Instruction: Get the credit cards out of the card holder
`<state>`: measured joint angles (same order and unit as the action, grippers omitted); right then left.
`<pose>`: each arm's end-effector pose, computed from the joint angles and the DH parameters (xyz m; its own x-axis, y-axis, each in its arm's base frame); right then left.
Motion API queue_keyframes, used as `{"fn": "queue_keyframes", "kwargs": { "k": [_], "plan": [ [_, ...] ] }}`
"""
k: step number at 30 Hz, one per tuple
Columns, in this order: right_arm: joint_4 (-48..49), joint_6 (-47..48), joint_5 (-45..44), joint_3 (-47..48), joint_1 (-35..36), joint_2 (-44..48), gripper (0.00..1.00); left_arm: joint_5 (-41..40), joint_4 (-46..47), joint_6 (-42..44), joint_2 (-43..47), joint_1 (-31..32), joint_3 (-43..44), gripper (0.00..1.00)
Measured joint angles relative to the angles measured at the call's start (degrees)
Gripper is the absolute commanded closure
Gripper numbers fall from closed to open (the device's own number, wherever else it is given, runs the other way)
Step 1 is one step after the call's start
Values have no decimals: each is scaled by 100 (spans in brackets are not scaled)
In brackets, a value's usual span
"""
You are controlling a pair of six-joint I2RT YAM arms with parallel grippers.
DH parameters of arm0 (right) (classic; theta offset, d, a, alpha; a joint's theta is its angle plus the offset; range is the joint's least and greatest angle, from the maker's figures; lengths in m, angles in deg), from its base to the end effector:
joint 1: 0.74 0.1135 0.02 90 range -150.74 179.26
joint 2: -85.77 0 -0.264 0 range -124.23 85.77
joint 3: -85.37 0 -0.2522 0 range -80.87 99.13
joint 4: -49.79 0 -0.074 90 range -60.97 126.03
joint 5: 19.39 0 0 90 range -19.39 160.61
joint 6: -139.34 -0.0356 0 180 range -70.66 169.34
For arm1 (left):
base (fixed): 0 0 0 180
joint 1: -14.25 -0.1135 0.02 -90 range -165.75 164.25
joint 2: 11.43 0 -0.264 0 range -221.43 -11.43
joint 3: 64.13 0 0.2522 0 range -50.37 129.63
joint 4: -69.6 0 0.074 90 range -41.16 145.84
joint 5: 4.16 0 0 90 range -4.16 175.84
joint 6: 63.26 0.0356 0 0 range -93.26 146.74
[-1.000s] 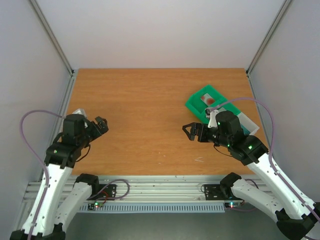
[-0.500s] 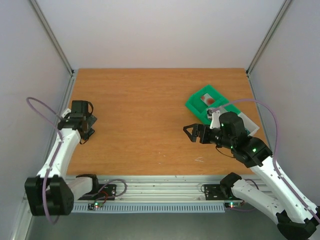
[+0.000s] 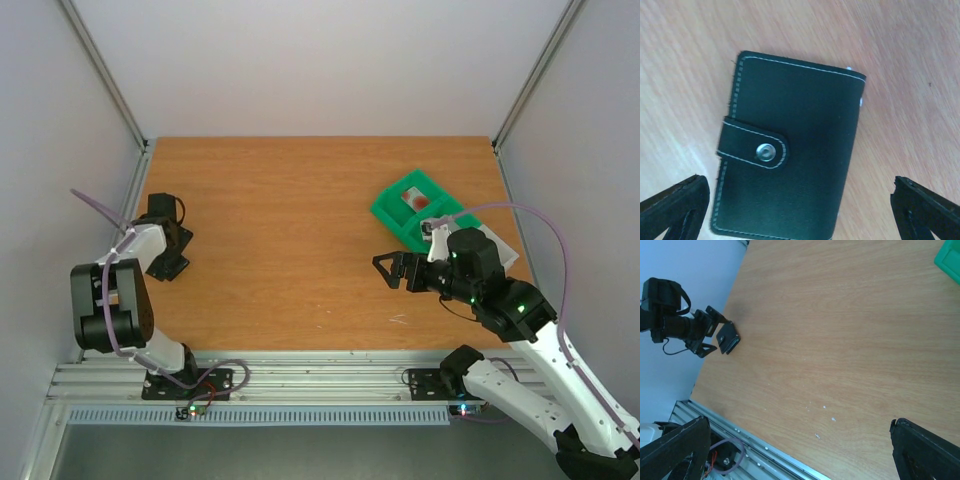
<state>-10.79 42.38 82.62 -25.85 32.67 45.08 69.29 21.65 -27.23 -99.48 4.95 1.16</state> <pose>0.1079 0.0800 0.3459 -0.5281 -0.2064 -0.8237 -0.6257 0.7504 0.2132 0.2740 0.0551 0.1777 -0.3475 -0.8424 -0.4117 -0.8990 0.4241 -0.1090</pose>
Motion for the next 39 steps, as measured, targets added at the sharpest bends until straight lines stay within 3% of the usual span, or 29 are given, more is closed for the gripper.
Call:
{"fn": "queue_keyframes", "kwargs": {
  "k": [12, 24, 33, 39],
  "plan": [
    [-125, -20, -85, 2, 0, 50, 2, 612, 393, 225, -402, 0, 0, 1],
    [-125, -125, -197, 2, 0, -133, 2, 669, 459, 367, -402, 181, -33, 1],
    [-129, -197, -229, 2, 0, -249, 2, 769, 713, 216, -380, 951, -103, 1],
    [-177, -197, -286, 2, 0, -208, 2, 1764, 999, -122, -402, 1681, -201, 1]
  ]
}}
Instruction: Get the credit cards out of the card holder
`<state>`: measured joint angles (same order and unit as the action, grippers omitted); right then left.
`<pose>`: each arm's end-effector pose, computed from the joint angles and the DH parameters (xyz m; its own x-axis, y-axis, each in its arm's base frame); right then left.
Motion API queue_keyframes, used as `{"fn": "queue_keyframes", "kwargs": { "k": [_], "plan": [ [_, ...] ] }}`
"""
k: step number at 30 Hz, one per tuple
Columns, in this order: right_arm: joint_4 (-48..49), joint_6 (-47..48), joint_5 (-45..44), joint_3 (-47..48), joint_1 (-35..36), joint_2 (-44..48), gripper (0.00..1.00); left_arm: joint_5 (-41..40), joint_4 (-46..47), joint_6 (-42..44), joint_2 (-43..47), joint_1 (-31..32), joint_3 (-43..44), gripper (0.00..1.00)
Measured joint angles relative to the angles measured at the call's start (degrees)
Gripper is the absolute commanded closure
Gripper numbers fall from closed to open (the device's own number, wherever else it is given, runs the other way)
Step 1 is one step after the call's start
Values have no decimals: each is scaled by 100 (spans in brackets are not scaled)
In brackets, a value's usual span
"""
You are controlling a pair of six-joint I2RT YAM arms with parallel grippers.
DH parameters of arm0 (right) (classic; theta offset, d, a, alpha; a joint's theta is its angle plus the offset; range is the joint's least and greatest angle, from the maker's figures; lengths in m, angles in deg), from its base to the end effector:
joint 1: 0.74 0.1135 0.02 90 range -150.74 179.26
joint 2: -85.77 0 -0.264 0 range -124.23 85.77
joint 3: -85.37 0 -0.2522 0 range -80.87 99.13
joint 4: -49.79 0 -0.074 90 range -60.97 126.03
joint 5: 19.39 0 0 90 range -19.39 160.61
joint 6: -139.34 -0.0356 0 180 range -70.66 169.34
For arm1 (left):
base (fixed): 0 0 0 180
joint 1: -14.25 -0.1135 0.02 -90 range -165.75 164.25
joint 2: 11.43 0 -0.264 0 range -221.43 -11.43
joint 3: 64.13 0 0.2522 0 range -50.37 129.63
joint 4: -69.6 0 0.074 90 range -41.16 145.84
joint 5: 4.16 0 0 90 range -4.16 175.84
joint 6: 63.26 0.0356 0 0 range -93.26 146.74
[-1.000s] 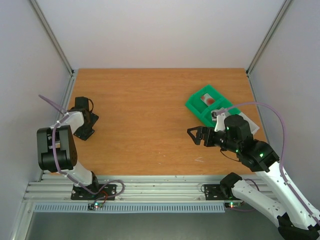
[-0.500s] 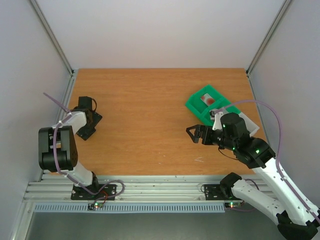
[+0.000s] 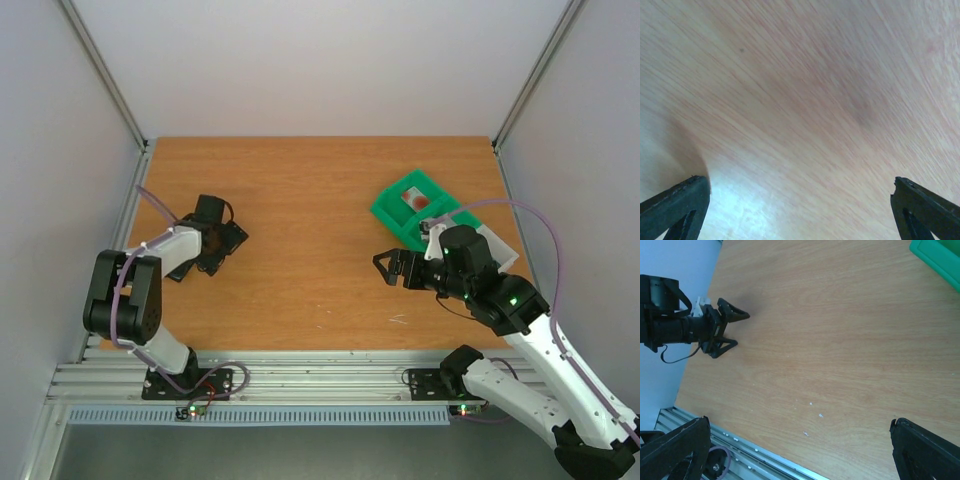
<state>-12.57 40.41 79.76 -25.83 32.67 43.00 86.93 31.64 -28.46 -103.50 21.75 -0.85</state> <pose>0.1144 0.0822 0.3388 -0.5895 -0.2053 -0.7812 -0.5659 0.7951 0.2181 0.2912 -0.0390 0.1552 -0.6332 -0.7447 -0.2109 -0.6693 0.6636 -0.3341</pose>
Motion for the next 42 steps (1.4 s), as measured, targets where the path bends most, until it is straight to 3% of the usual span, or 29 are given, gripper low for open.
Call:
{"fn": "queue_keyframes", "kwargs": {
  "k": [4, 7, 9, 15, 23, 31, 42],
  "plan": [
    [-33, 0, -17, 0, -2, 37, 2, 13, -260, -31, 103, 68, 68, 7],
    [-63, 0, -37, 0, -2, 98, 1, -374, -634, 20, 334, -9, 258, 20],
    [-85, 2, -52, 0, -4, 164, 2, -638, -804, 70, 525, -184, 431, 23],
    [-122, 7, -101, 0, -4, 376, 2, -1213, -988, 267, 684, -1182, 767, 17],
    [-164, 28, -175, 0, -4, 498, 2, -1545, -1158, 343, -28, -1851, 828, 12],
    [-247, 101, -251, 0, -4, 562, 1, -1521, -1185, 468, -619, -2022, 1071, 14],
    [-254, 114, -297, 0, -4, 507, 2, -916, -1043, 442, -319, -1775, 664, 15]
  ]
}}
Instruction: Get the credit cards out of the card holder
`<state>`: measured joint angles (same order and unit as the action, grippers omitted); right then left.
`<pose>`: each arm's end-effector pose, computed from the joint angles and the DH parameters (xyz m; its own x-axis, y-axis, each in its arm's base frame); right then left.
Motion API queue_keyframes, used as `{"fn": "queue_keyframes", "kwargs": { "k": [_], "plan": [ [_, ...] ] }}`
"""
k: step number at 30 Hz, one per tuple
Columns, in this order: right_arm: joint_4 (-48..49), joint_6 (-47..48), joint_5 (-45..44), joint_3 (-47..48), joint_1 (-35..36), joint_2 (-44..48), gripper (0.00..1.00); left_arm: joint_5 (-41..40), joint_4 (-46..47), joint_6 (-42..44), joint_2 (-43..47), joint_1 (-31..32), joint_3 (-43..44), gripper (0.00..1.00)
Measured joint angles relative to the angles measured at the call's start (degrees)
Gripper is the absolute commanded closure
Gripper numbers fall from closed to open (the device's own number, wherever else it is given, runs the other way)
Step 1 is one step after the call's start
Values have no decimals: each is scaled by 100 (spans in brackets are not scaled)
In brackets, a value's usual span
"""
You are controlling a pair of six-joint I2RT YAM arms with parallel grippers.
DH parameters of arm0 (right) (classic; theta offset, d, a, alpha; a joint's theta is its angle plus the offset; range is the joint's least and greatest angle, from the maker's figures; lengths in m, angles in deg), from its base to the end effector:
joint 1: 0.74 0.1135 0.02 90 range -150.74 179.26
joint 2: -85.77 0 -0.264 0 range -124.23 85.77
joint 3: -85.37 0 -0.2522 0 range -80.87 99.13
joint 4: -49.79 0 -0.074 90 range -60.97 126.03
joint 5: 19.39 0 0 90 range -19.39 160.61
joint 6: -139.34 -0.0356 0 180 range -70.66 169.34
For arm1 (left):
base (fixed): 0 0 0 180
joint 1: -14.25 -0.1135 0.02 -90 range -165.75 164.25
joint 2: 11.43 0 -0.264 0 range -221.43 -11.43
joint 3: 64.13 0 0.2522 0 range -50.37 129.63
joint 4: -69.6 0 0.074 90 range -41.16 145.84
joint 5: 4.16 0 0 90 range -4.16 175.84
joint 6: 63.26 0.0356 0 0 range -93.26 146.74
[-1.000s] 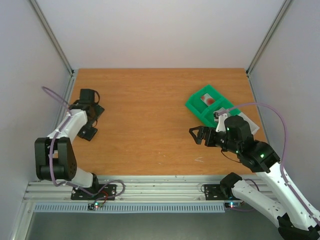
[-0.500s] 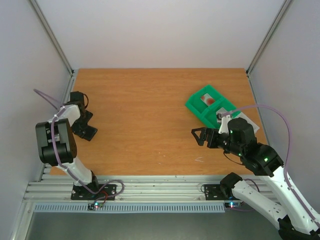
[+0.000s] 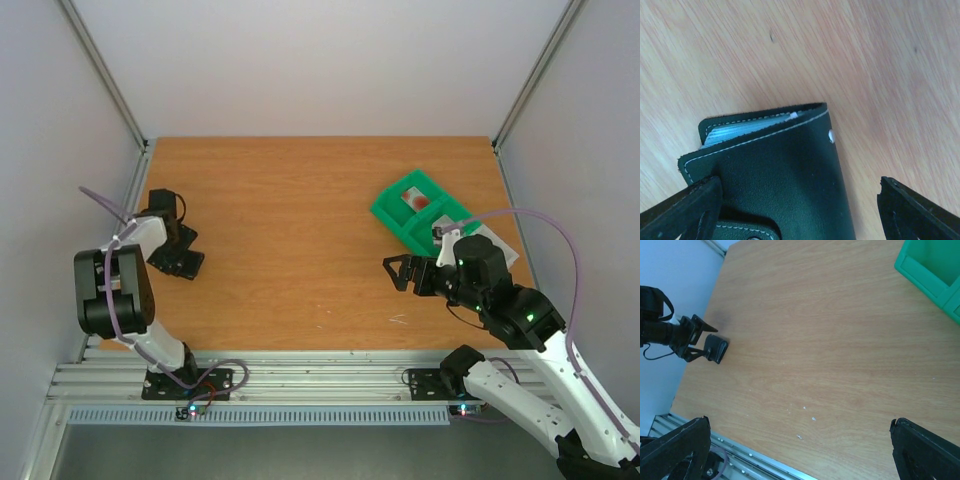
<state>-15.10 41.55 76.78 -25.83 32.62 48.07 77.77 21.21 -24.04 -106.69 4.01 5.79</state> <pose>0.0964 0.0681 0.3444 -0.5444 -0.1971 -0.8153 -0.5526 0.8155 0.1719 0.2970 0.0587 0.1636 -0.4310 -0.8573 -0.2816 -0.8676 0.4794 -0.1318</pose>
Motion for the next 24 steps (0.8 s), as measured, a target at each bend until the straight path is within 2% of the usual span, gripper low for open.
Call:
{"fn": "queue_keyframes", "kwargs": {
  "k": [7, 13, 16, 20, 24],
  "plan": [
    [-2, -4, 9, 9, 0, -57, 2, 564, 243, -417, 623, 660, -629, 16],
    [-4, -7, 9, 9, 0, -48, 2, 1023, 579, -1086, 979, 1895, -992, 17],
    [-4, -7, 11, 9, 0, -57, 2, 1266, 708, -1231, 1038, 2288, -1043, 17],
    [-2, -9, 28, 9, 0, -85, 2, 1453, 739, -1123, 1071, 2402, -1047, 14],
    [9, -33, 72, 7, 0, -87, 1, 1261, 573, -505, 1032, 2345, -846, 14]
  ]
}}
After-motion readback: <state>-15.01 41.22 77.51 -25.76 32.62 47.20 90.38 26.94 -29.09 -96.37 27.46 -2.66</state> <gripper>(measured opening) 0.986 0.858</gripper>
